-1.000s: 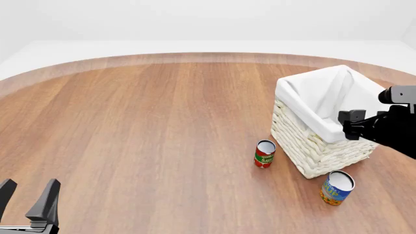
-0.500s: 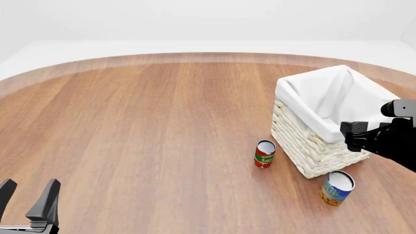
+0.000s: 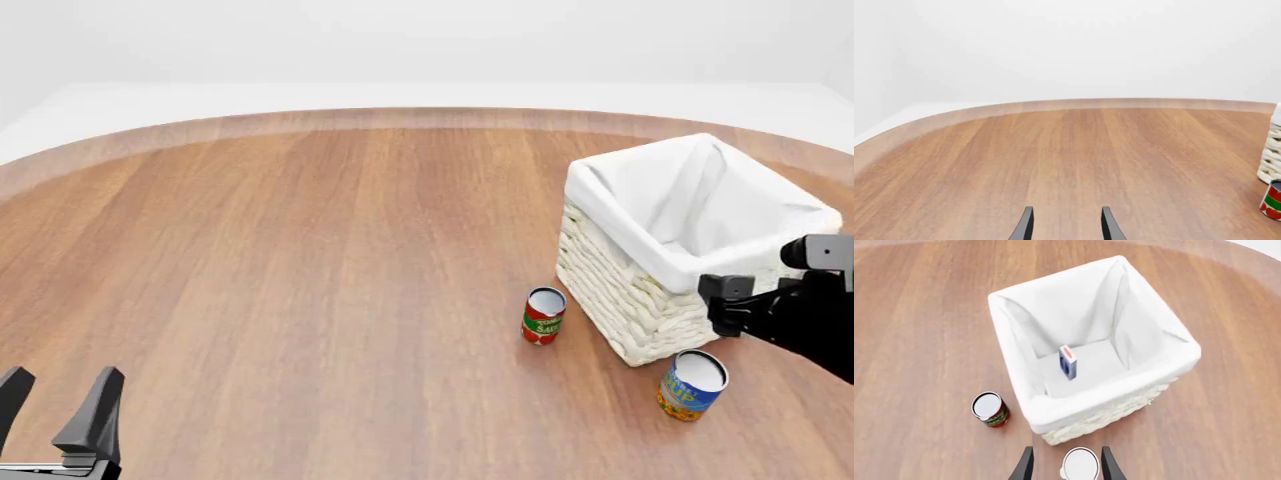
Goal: Pick up the alphabet soup and the cream cheese box, and put them in the basket.
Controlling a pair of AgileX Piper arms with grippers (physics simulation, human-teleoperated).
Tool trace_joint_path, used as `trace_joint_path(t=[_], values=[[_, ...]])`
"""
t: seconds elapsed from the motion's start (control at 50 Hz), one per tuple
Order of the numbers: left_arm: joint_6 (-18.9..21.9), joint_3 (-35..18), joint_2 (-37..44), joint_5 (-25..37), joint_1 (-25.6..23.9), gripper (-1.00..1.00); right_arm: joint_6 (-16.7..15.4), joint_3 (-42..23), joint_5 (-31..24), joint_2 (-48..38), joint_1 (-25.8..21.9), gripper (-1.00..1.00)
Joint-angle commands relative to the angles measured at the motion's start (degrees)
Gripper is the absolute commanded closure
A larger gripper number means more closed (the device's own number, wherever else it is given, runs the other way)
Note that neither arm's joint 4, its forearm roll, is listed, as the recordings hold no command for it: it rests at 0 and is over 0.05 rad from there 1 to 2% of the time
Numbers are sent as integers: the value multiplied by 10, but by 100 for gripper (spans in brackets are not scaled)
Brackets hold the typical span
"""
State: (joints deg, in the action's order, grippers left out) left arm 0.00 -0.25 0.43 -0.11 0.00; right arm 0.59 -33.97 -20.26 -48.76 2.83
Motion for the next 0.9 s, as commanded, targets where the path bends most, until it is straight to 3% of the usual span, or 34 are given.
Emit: trace_joint_path(t=[0.02,0.58,0.9], values=[[0,0,0,0,0,-100,2,24,0,18,3,-100],[0,0,0,0,0,-100,-4,54,-16,50,12,-100],[0,0,0,0,0,-100,12,87,-8,67,13,-100]])
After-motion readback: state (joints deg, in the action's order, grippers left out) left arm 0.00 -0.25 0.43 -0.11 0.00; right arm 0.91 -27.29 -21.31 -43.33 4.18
